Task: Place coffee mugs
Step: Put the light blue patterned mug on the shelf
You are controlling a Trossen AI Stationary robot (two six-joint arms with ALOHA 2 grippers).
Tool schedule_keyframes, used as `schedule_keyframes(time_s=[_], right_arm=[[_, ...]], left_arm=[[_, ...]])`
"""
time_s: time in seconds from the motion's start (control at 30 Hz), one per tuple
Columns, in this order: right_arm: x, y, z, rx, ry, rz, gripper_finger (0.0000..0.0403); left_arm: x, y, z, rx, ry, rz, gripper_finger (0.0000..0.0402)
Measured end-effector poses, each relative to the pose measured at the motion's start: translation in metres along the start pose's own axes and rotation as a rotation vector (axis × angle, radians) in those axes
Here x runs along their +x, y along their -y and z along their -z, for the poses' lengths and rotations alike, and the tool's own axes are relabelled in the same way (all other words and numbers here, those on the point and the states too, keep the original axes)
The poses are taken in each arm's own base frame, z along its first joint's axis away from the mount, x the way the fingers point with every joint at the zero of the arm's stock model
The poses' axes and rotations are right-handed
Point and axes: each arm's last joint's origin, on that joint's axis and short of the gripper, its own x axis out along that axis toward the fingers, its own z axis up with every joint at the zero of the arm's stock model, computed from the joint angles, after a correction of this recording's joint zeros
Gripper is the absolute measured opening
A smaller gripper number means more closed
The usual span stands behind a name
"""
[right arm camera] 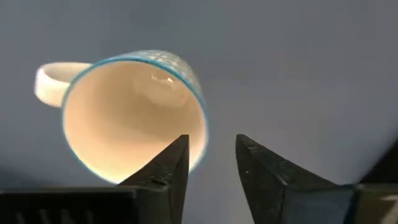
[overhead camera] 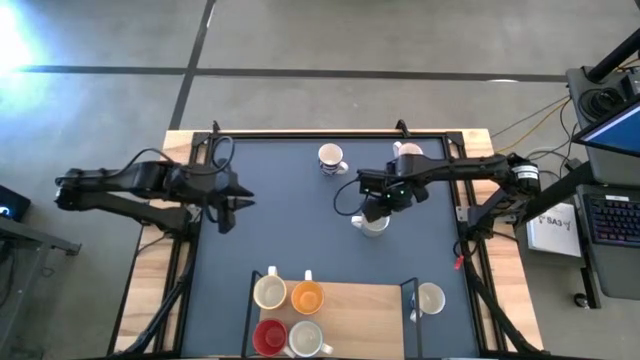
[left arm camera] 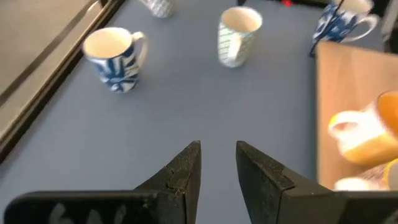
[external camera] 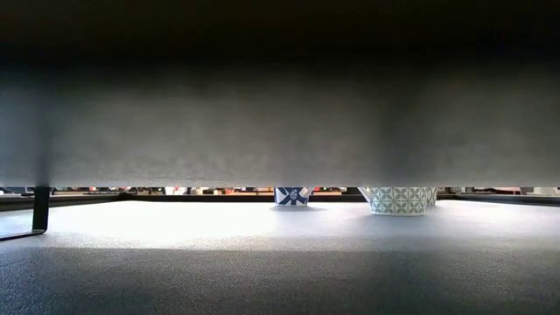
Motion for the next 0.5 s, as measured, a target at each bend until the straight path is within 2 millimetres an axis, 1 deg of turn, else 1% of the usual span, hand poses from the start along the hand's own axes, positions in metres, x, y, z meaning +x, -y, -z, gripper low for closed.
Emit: schedule_keyframes(time_s=[0.1,0.2,0.33,0.5], right_arm=[[0.004,-0.007,0.005,0.021,0.020,-0.037,0.0134],[0.008,-0.012,0.009,0.025,0.056,-0.044,0.0138],[0.014,-0.015,0.010,0.036,0.086,-0.005,0.0135],[0.031,-0.017,0.009,0.033,0.062,0.045,0.0125]], left_arm=[[-0.003,-0.002,0.004,0.006,-0.021,-0.011,0.0084],[-0.004,-0.002,0.004,0.011,-0.019,-0.010,0.0084],[-0.006,-0.003,0.004,0.020,-0.010,-0.010,0.0084],[-0.009,-0.004,0.005,0.021,0.005,-0.031,0.0084]])
